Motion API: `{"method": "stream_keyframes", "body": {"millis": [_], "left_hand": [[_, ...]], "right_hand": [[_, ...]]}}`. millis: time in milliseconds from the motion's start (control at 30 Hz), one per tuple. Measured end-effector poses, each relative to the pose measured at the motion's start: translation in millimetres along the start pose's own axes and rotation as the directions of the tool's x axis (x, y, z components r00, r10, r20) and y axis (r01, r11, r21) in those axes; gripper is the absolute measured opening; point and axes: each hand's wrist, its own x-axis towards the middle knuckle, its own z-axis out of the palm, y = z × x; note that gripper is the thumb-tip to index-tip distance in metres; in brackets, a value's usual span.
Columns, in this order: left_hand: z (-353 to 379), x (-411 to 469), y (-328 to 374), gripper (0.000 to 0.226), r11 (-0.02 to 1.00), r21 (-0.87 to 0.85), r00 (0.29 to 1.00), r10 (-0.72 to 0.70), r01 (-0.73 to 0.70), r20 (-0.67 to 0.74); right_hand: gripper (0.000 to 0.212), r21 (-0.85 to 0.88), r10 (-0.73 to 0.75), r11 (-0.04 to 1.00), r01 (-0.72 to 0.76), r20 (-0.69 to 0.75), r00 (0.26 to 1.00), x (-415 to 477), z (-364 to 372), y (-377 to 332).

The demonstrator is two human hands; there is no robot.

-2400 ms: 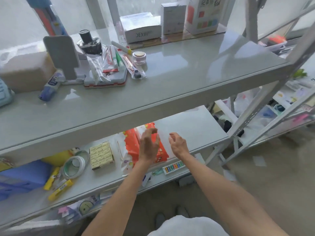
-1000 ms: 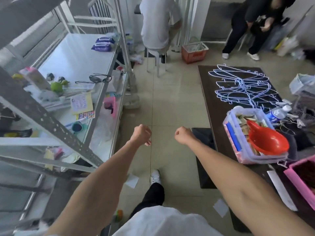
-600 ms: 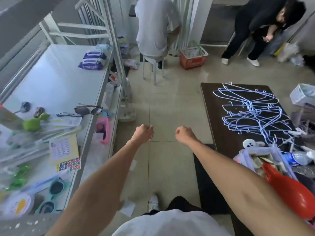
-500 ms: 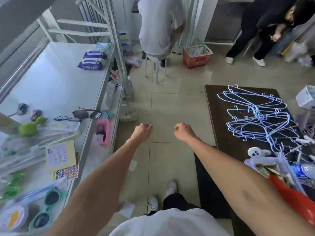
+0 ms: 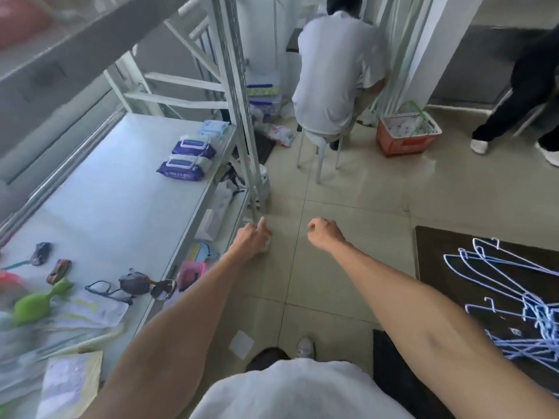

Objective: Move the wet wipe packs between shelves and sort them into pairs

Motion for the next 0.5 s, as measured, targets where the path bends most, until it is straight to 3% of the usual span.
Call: {"method": "stream_keyframes", "body": {"millis": [100,233,367,500], "left_hand": [[-11,32,13,0.046,1.000,-0.016,1.000,-0.002,0.002,0.013],[-21,94,8,0.062,1.000,0.013,0.999,0.012,-0.013,0.052],[-32,163,20,0.038,0.996,0.043,0.997,-0.076,0.075,0.021],[-41,234,28,0.037,0.992,0.043,0.990,-0.123,0.120,0.062]], "right_hand": [[0.038,-0.028,-0.060,0.998,0.061,0.027,0.998,49,-14,-25],[0.040,-0.060,-0.130,0.989,0.133,0.061,0.990,113,-27,-58],[0.040,-0.109,-0.170,0.978,0.179,0.091,0.981,181,-41,-86],[0.038,-0.132,-0.208,0.965,0.226,0.138,0.968,243,-63,-114]]}}
